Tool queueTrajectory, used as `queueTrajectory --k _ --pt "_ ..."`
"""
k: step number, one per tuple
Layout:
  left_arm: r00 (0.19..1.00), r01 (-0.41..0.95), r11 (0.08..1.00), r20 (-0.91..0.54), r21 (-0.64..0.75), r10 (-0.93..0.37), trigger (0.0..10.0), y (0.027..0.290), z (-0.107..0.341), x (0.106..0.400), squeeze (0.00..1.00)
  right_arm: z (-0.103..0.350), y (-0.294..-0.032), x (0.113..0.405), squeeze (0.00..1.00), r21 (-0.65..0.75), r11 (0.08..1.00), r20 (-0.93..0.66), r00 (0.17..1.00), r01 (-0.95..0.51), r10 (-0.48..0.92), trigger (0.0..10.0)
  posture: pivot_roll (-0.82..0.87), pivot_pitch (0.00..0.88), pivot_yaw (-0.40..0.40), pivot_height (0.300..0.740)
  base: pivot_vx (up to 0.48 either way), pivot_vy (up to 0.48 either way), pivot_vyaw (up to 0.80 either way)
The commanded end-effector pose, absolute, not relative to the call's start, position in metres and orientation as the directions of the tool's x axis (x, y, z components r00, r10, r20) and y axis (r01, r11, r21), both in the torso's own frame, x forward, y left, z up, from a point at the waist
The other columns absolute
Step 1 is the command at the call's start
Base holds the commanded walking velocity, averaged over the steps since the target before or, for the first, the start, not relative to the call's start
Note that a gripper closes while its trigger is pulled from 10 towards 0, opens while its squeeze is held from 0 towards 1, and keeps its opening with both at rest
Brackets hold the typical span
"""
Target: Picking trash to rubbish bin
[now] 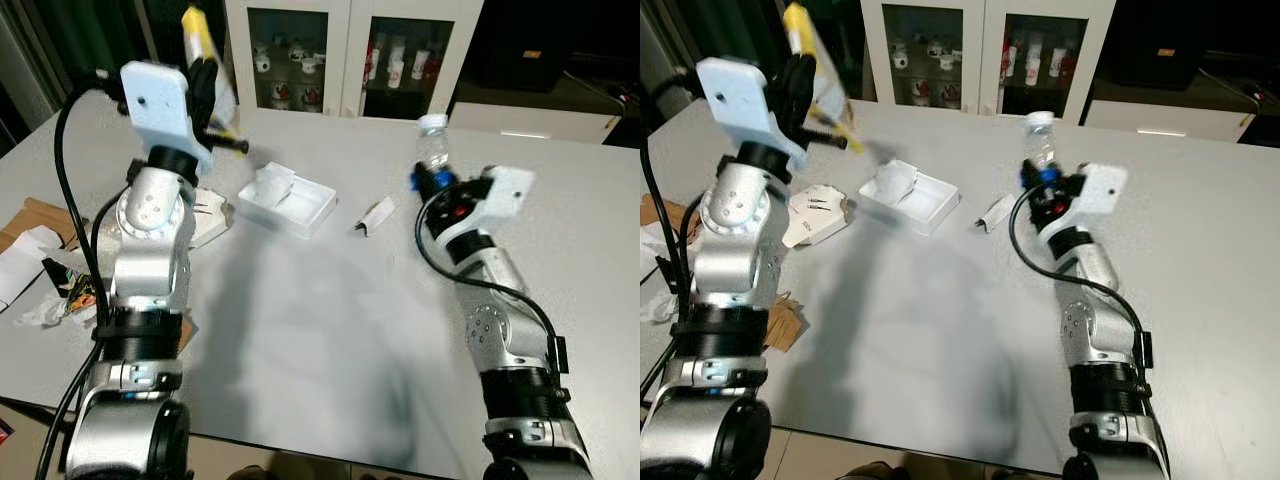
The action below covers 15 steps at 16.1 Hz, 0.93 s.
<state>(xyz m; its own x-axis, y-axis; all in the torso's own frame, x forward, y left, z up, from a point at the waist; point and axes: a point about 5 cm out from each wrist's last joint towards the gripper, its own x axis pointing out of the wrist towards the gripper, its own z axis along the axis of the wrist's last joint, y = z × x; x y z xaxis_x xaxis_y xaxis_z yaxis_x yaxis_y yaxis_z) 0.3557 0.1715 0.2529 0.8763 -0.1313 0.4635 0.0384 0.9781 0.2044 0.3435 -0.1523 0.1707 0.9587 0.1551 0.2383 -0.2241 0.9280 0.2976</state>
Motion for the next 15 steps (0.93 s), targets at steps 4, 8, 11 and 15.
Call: queueTrajectory --k 4,8,11,15 --pt "0.899 -0.066 0.941 0.428 0.333 -0.088 10.0 0.186 0.235 0.356 0.0 0.17 -0.158 0.345 0.0 0.315 0.933 0.251 0.964 -0.171 0.092 10.0 0.04 0.021 0.002 0.74 0.0 0.0 0.0" --pt "0.91 -0.117 0.926 0.413 0.36 -0.045 10.0 0.199 0.224 0.353 0.0 0.169 -0.156 0.346 0.0 0.343 0.927 0.266 0.962 -0.155 0.062 10.0 0.04 0.012 0.006 0.74 0.0 0.0 0.0" --pt "0.902 -0.132 0.929 0.43 0.347 -0.032 10.0 0.199 0.225 0.354 0.0 0.17 -0.156 0.347 0.0 0.349 0.925 0.273 0.96 -0.152 0.055 10.0 0.04 0.002 0.008 0.74 0.0 0.0 0.0" --pt "0.901 -0.122 0.974 0.433 0.189 0.029 10.0 0.195 0.217 0.355 0.0 0.175 -0.154 0.347 0.0 0.337 0.929 0.302 0.952 -0.152 0.046 10.0 0.03 0.0 0.006 0.74 0.0 0.0 0.0"
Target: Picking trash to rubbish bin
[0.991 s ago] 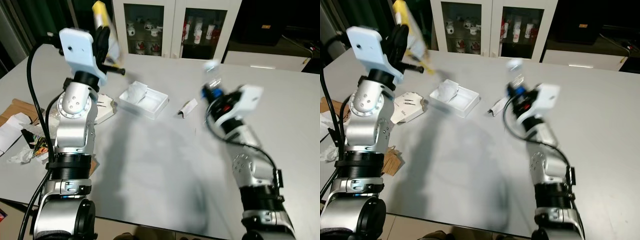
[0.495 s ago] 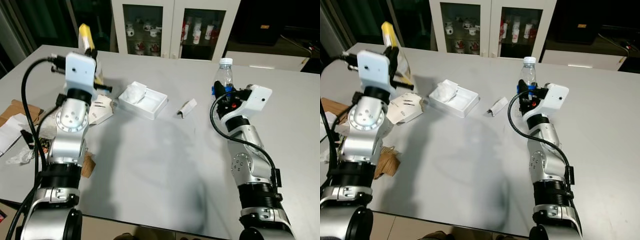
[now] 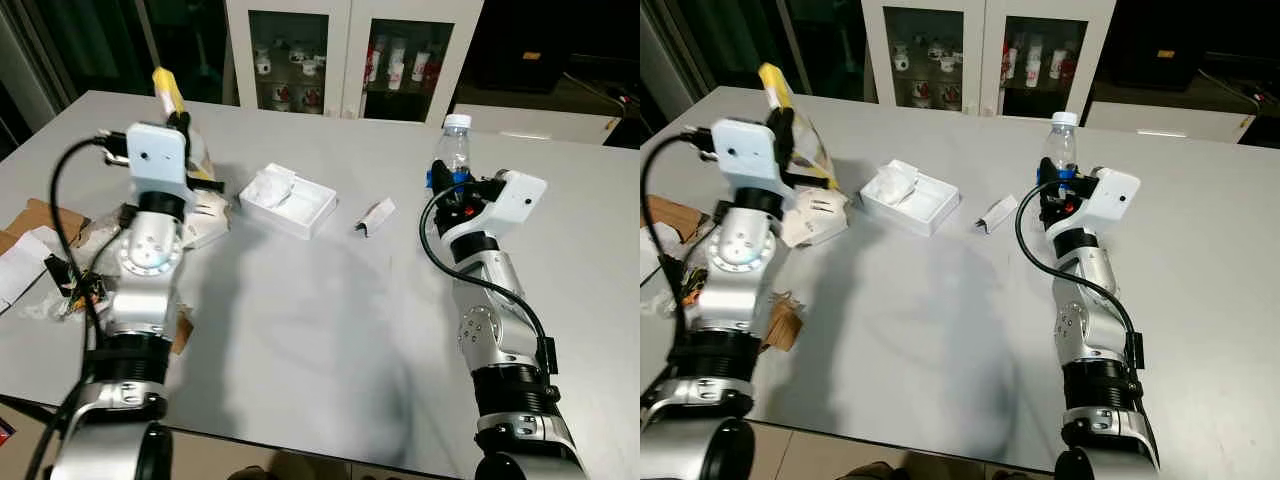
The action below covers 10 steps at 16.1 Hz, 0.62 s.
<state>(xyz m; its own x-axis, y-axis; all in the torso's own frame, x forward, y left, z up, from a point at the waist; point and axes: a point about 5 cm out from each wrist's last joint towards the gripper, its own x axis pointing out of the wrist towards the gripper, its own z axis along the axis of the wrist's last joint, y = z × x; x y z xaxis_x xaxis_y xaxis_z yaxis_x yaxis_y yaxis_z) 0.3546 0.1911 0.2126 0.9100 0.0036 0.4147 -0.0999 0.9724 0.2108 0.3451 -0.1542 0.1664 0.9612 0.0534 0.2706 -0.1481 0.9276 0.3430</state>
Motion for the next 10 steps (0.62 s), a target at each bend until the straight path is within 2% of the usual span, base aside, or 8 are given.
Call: queueTrajectory --k 1,10 --pt "0.898 -0.123 0.976 0.438 0.18 0.033 10.0 0.194 0.217 0.355 0.0 0.177 -0.154 0.348 0.0 0.342 0.927 0.311 0.95 -0.152 0.041 10.0 0.03 0.0 0.006 0.74 0.0 0.0 0.0" --pt "0.886 -0.102 0.978 0.464 0.184 0.006 10.0 0.183 0.215 0.353 0.0 0.194 -0.154 0.348 0.0 0.286 0.947 0.381 0.924 -0.148 0.029 10.0 0.03 0.0 0.004 0.74 0.0 0.0 0.0"
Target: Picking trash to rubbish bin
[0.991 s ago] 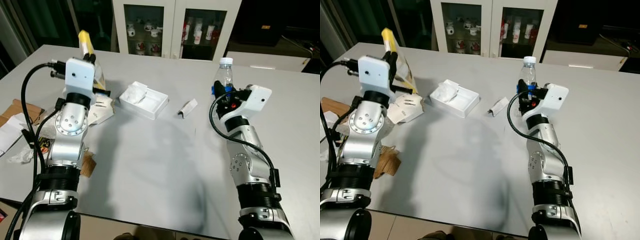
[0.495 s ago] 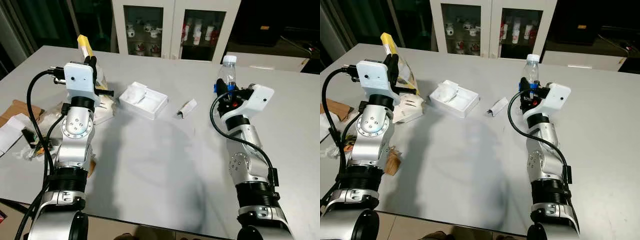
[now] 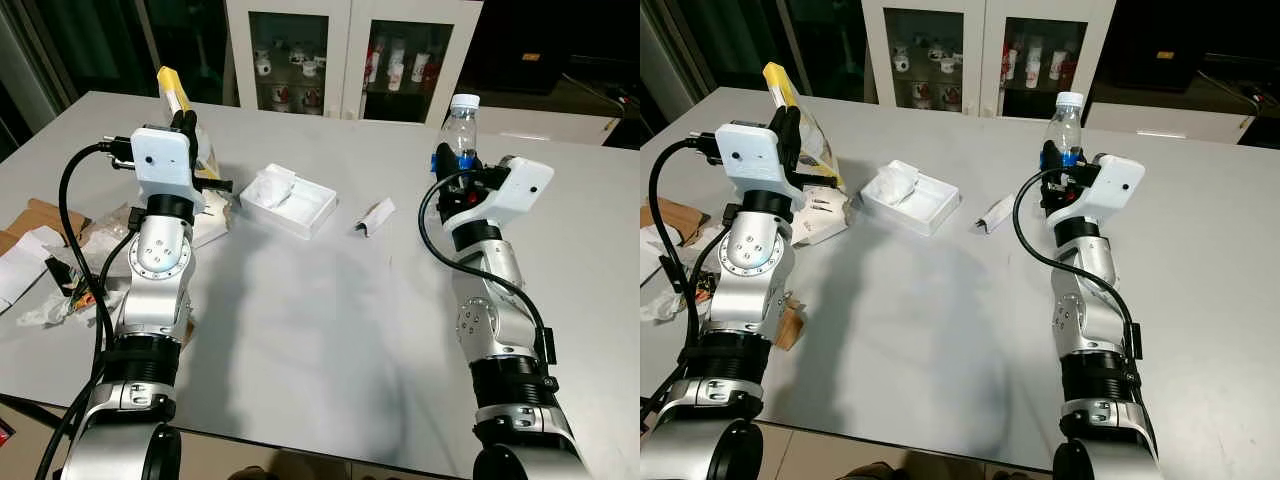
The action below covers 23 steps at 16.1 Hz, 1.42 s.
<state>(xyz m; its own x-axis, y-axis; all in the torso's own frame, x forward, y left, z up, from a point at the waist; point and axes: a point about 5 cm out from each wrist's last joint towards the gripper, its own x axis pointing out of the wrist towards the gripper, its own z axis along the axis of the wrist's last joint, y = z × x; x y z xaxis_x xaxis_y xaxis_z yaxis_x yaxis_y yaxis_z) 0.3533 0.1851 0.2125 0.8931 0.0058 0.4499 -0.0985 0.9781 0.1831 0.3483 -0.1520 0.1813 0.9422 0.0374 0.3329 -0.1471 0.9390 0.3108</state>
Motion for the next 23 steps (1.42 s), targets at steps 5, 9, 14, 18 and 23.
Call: queueTrajectory --k 5,9,14,18,23 --pt "0.887 -0.115 0.975 0.462 0.189 0.015 10.0 0.1828 0.2129 0.3532 0.0 0.1957 -0.1545 0.3474 0.0 0.28 0.949 0.388 0.921 -0.147 0.028 10.0 0.03 0.0 0.001 0.74 0.0 0.0 0.0" --pt "0.886 -0.112 0.976 0.464 0.188 0.012 10.0 0.1815 0.2136 0.353 0.0 0.1938 -0.1549 0.3472 0.0 0.282 0.948 0.378 0.925 -0.146 0.03 10.0 0.03 0.0 0.001 0.74 -0.066 0.0 0.0" --pt "0.885 -0.111 0.976 0.466 0.187 0.011 10.0 0.1808 0.2141 0.3528 0.0 0.1928 -0.1549 0.3466 0.0 0.281 0.949 0.374 0.927 -0.144 0.03 10.0 0.02 0.0 0.001 0.74 0.0 0.0 0.0" --pt "0.884 -0.112 0.975 0.468 0.19 0.011 10.0 0.181 0.2147 0.3527 0.0 0.1917 -0.1556 0.3459 0.0 0.285 0.948 0.372 0.928 -0.142 0.027 10.0 0.02 0.0 0.002 0.74 0.0 0.0 0.0" --pt "0.882 -0.113 0.975 0.471 0.192 0.009 10.0 0.1809 0.2155 0.3526 0.0 0.1903 -0.1559 0.3455 0.0 0.289 0.947 0.367 0.93 -0.14 0.025 10.0 0.02 0.0 0.003 0.74 -0.1 0.0 0.0"
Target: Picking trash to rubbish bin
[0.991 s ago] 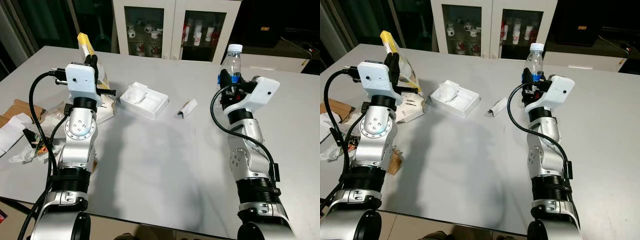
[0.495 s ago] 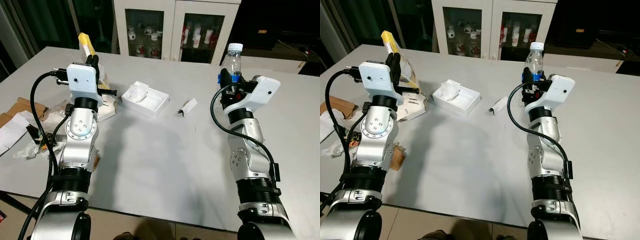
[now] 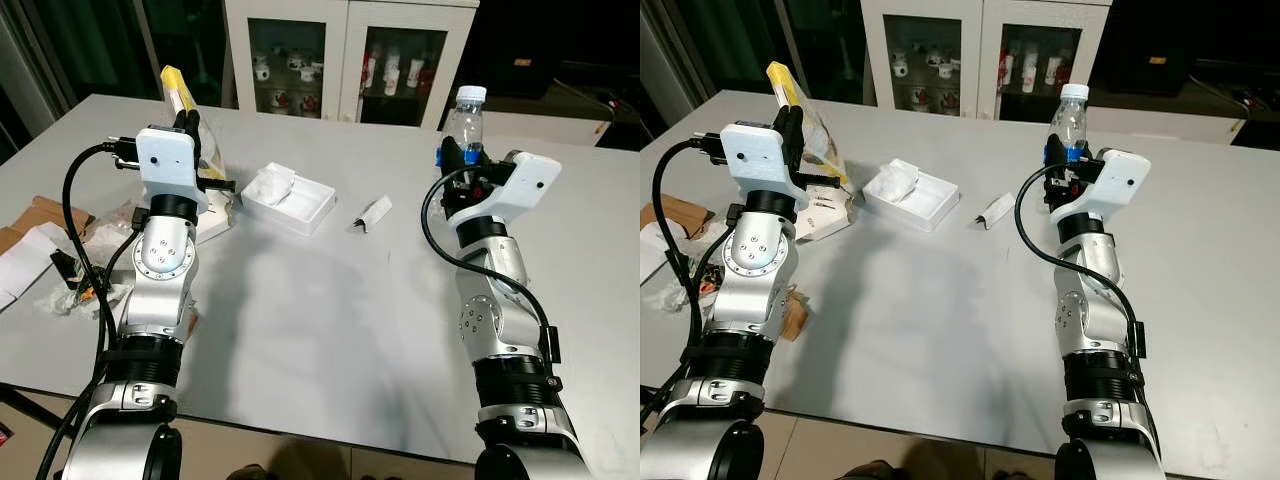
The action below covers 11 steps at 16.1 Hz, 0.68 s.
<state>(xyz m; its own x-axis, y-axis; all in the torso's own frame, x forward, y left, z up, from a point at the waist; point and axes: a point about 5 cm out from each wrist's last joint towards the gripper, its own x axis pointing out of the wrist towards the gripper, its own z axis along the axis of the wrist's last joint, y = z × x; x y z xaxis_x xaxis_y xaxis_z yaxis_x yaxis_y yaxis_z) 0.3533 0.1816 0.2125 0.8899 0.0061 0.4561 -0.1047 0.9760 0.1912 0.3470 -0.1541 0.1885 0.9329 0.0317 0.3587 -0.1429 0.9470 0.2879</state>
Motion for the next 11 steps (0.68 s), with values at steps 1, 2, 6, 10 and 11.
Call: queueTrajectory --k 1,2,6,10,11 --pt "0.882 -0.113 0.975 0.472 0.193 0.009 10.0 0.1808 0.2156 0.3527 0.0 0.1899 -0.156 0.3455 0.0 0.29 0.947 0.366 0.93 -0.139 0.025 10.0 0.02 0.0 0.003 0.74 -0.251 0.0 0.0" --pt "0.881 -0.113 0.975 0.473 0.192 0.009 10.0 0.1809 0.2158 0.3527 0.0 0.1893 -0.1562 0.3455 0.0 0.29 0.947 0.364 0.931 -0.138 0.024 10.0 0.02 0.0 0.003 0.74 -0.247 0.0 0.0" --pt "0.877 -0.115 0.975 0.48 0.192 0.009 10.0 0.1807 0.2181 0.3527 0.0 0.1889 -0.1561 0.3456 0.0 0.291 0.947 0.362 0.932 -0.138 0.024 10.0 0.02 0.0 0.002 0.74 -0.295 0.0 0.0" --pt "0.875 -0.116 0.975 0.485 0.191 0.01 10.0 0.1805 0.2195 0.353 0.0 0.1884 -0.1564 0.3455 0.0 0.293 0.947 0.36 0.933 -0.136 0.023 10.0 0.02 0.0 0.003 0.74 -0.284 0.0 0.0" --pt "0.874 -0.117 0.975 0.486 0.191 0.01 10.0 0.1805 0.2199 0.3529 0.0 0.1882 -0.1566 0.3453 0.0 0.294 0.946 0.36 0.933 -0.134 0.021 10.0 0.02 0.0 0.003 0.74 -0.281 0.0 0.0"
